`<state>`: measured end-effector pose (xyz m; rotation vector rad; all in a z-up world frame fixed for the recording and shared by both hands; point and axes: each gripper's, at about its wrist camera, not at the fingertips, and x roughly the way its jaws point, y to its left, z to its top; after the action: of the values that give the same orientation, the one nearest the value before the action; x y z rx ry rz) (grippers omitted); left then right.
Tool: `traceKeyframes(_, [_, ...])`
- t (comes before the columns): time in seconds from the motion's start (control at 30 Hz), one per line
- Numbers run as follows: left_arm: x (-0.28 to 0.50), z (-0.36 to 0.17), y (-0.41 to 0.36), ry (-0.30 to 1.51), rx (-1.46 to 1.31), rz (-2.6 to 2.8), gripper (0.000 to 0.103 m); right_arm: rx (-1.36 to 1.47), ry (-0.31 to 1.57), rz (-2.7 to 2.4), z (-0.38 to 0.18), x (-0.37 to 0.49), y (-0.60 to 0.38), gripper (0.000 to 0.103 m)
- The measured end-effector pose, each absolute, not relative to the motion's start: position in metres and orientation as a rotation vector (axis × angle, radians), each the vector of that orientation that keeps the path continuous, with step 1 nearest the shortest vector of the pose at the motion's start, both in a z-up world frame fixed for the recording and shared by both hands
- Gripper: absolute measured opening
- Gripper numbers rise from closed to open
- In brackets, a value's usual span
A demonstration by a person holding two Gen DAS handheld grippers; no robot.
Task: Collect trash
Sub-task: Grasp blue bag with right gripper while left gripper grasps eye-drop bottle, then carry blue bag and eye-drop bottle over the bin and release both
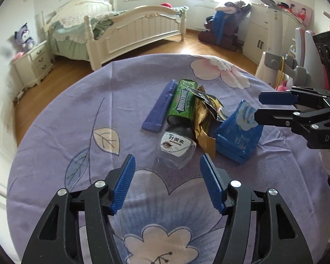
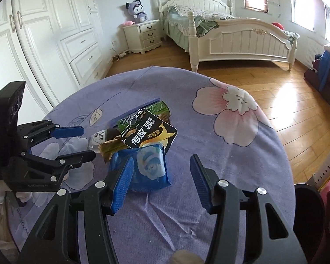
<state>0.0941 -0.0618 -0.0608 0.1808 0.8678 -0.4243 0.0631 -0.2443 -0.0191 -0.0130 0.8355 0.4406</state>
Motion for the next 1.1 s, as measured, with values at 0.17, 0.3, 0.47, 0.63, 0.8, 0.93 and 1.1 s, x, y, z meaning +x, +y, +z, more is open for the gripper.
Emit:
traceKeyframes(0.17, [0.104, -0.066, -0.065, 0.882, 0.193, -0.435, 0.05, 0.051, 0.909, 0.477, -0.032, 0.075, -0.246, 0.053])
traceKeyframes(0.3, [0.109, -0.068, -0.072, 0.884, 0.215, -0.45, 0.05, 0.088, 0.947, 0.522, -0.039, 0.074, -0.243, 0.035])
traceKeyframes(0.47, [0.115, -0.067, -0.078, 0.882, 0.225, -0.438, 0.043, 0.099, 0.92, 0.526, -0.032, 0.065, -0.239, 0.024])
traceKeyframes(0.63, [0.114, -0.065, -0.076, 0.872, 0.215, -0.424, 0.04, 0.067, 0.846, 0.489, -0.011, 0.04, -0.242, 0.022])
traceKeyframes(0.8, [0.098, -0.052, -0.063, 0.826, 0.128, -0.405, 0.04, -0.003, 0.757, 0.407, 0.005, 0.015, -0.249, 0.022])
traceKeyframes(0.93, [0.078, -0.03, -0.064, 0.757, 0.078, -0.405, 0.04, -0.059, 0.683, 0.318, 0.016, -0.005, -0.257, 0.022])
traceKeyframes(1.1, [0.057, 0.001, -0.087, 0.67, 0.023, -0.462, 0.04, -0.102, 0.596, 0.197, 0.026, -0.023, -0.281, 0.022])
